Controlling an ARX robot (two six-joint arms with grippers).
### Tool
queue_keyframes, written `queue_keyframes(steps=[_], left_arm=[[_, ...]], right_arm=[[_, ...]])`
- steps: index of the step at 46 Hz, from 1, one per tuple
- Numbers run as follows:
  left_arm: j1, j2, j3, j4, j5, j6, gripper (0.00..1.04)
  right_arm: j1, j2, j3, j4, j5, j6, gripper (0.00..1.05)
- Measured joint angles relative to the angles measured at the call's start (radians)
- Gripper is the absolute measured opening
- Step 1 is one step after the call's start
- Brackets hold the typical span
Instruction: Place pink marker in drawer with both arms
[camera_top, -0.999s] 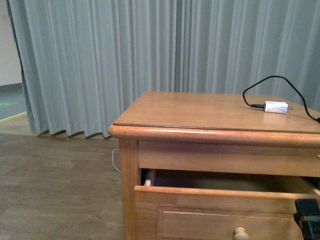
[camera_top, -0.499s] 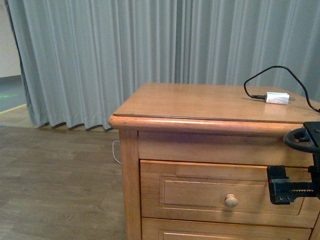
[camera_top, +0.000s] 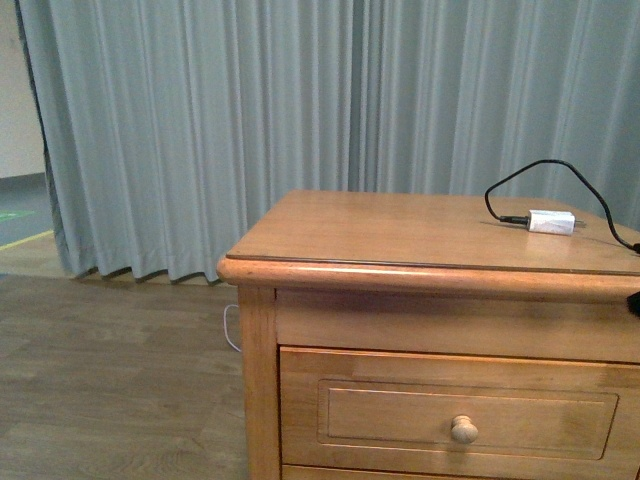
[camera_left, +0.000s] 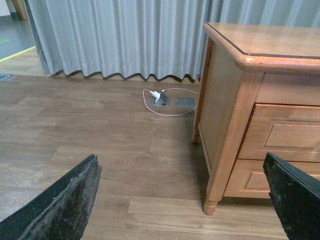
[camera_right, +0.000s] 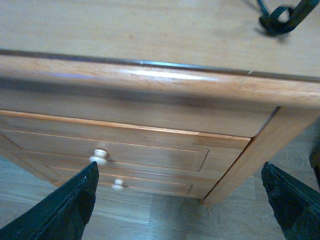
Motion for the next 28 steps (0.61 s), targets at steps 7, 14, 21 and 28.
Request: queue_keyframes(steps=[7, 14, 21, 28], left_arm=[[0.000, 0.000, 0.000, 0.000, 0.000, 0.000, 0.99], [0.000, 0.000, 0.000, 0.000, 0.000, 0.000, 0.99], [0.000, 0.000, 0.000, 0.000, 0.000, 0.000, 0.99], [0.000, 0.000, 0.000, 0.000, 0.000, 0.000, 0.99]], right_arm=[[-0.023, -0.275, -0.019, -0.171, -0.015, 0.031, 0.96], [-0.058, -0.449, -0.018, -0.295, -0.042, 0.078, 0.96], [-0.059, -0.449, -0.016, -0.298, -0.044, 0.086, 0.96], [-0.059, -0.447, -0.016, -0.298, -0.045, 0.087, 0.96]])
